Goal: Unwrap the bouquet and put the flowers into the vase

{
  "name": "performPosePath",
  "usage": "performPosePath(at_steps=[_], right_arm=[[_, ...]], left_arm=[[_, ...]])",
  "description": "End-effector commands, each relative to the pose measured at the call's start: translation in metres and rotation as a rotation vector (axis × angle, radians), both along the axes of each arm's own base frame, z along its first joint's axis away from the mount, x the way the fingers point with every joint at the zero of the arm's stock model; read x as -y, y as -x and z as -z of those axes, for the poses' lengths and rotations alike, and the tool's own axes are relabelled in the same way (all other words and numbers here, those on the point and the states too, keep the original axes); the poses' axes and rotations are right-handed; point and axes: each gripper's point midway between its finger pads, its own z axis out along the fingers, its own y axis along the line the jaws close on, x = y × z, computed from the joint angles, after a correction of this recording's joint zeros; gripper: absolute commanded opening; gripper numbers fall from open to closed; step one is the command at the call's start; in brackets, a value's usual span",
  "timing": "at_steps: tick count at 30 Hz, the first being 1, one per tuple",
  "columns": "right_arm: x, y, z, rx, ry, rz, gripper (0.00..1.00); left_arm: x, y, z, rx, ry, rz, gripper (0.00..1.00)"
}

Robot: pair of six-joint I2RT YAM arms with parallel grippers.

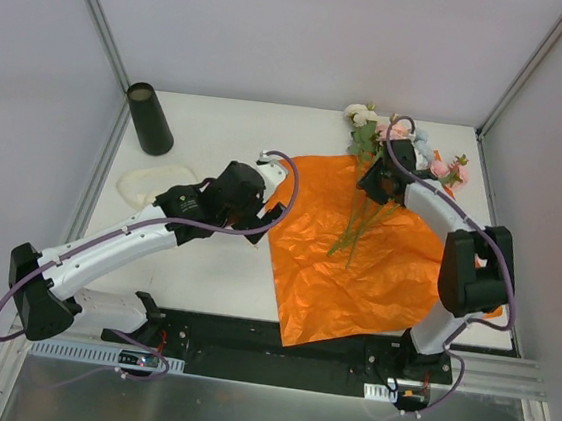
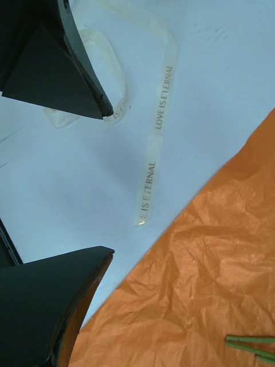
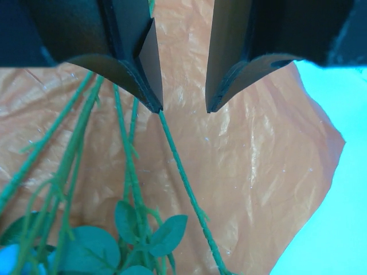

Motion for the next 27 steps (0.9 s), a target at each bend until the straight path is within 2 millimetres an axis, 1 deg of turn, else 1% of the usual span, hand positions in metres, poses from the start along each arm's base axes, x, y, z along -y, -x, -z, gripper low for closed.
performPosePath(at_steps=[1, 5, 6, 11, 14, 21, 23, 27], right_arm=[[-0.009, -0.023, 0.006, -0.001, 0.089, -0.037, 0.42], [-0.01, -0.029, 0.021, -0.061, 0.195, -0.063, 0.41], [-0.009, -0.029, 0.028, -0.077, 0.219, -0.063, 0.41], [-0.003, -0.032, 0.038, -0.099, 0.311, -0.065, 0.42], [-0.005, -0.032, 0.047, -0.119, 0.317, -0.077, 0.41], [-0.011, -0.032, 0.058, -0.14, 0.315, -0.105, 0.4], [-0.011, -0.032, 0.061, -0.145, 0.321, -0.107, 0.38], [-0.012, -0.031, 0.062, -0.142, 0.319, -0.12, 0.29]], left_arm=[[-0.015, -0.01, -0.015, 0.084, -0.042, -0.041, 0.99], [-0.016, -0.009, -0.016, 0.088, -0.039, -0.041, 0.99], [-0.017, -0.01, -0.017, 0.093, -0.035, -0.05, 0.99], [-0.026, -0.016, -0.023, 0.133, -0.062, -0.098, 0.99], [-0.028, -0.016, -0.024, 0.137, -0.058, -0.109, 0.99], [-0.038, -0.024, -0.022, 0.163, -0.105, -0.174, 0.99], [-0.04, -0.026, -0.023, 0.17, -0.108, -0.19, 0.99], [-0.04, -0.026, -0.022, 0.17, -0.113, -0.198, 0.99]])
